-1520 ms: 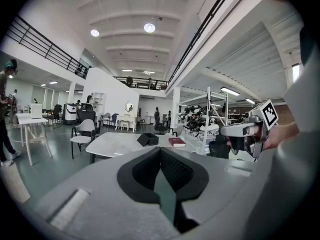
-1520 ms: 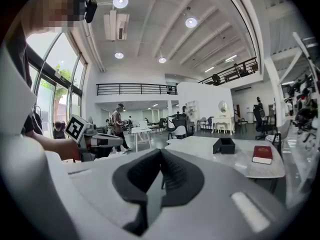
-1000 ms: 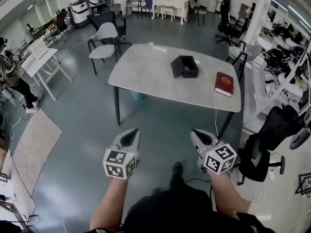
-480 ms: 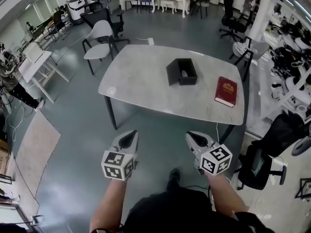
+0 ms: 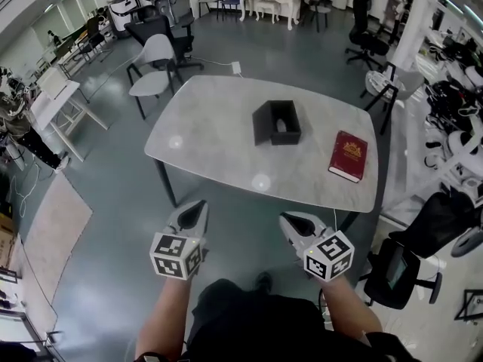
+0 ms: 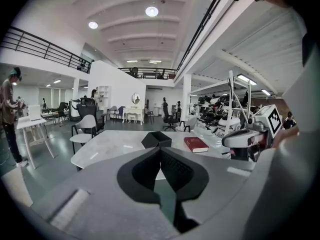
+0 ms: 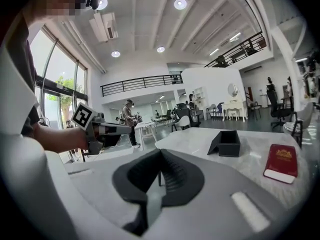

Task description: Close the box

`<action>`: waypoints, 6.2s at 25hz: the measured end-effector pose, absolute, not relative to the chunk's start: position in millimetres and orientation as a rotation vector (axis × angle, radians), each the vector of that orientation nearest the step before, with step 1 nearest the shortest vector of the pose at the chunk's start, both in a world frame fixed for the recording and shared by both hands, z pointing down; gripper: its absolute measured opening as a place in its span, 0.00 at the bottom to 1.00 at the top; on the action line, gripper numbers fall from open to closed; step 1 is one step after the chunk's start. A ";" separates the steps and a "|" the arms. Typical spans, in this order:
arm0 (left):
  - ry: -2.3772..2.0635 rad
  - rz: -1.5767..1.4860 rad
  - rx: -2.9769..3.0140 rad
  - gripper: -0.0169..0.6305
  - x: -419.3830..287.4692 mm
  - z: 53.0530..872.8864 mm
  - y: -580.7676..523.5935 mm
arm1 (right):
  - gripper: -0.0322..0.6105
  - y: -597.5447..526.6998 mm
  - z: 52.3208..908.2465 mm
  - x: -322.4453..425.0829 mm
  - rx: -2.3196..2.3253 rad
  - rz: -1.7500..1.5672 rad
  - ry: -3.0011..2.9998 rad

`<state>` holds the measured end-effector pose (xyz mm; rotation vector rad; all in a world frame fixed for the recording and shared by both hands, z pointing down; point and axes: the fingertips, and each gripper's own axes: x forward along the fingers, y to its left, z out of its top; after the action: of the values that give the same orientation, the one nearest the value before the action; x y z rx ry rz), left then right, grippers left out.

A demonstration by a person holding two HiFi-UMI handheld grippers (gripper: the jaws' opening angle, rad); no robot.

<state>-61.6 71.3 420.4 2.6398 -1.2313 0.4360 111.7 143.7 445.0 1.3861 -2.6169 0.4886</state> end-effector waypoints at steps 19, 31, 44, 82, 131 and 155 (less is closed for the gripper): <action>-1.112 0.326 2.669 0.04 -30.7 446.3 -160.0 | 0.05 -57.0 466.3 136.2 1.449 0.505 -2.448; -1.039 0.354 2.634 0.04 -52.0 475.8 -302.3 | 0.05 -198.0 483.2 110.3 1.449 0.565 -2.389; -1.132 0.384 2.562 0.04 -11.6 482.9 -321.9 | 0.05 -243.5 484.2 160.2 1.347 0.535 -2.454; -1.234 0.365 2.450 0.04 9.8 525.4 -277.6 | 0.22 -258.8 572.5 157.6 0.733 0.020 -2.048; -1.323 0.347 2.363 0.04 -38.7 551.1 -250.8 | 0.23 -311.9 682.0 157.0 0.546 -0.709 -1.562; -1.303 0.390 2.406 0.04 90.6 498.0 -231.5 | 0.23 -274.6 575.2 271.5 1.099 0.160 -2.140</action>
<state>90.6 -231.5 498.0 2.4064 -1.3028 0.3901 271.5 -274.6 575.2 1.0991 -2.1402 0.1600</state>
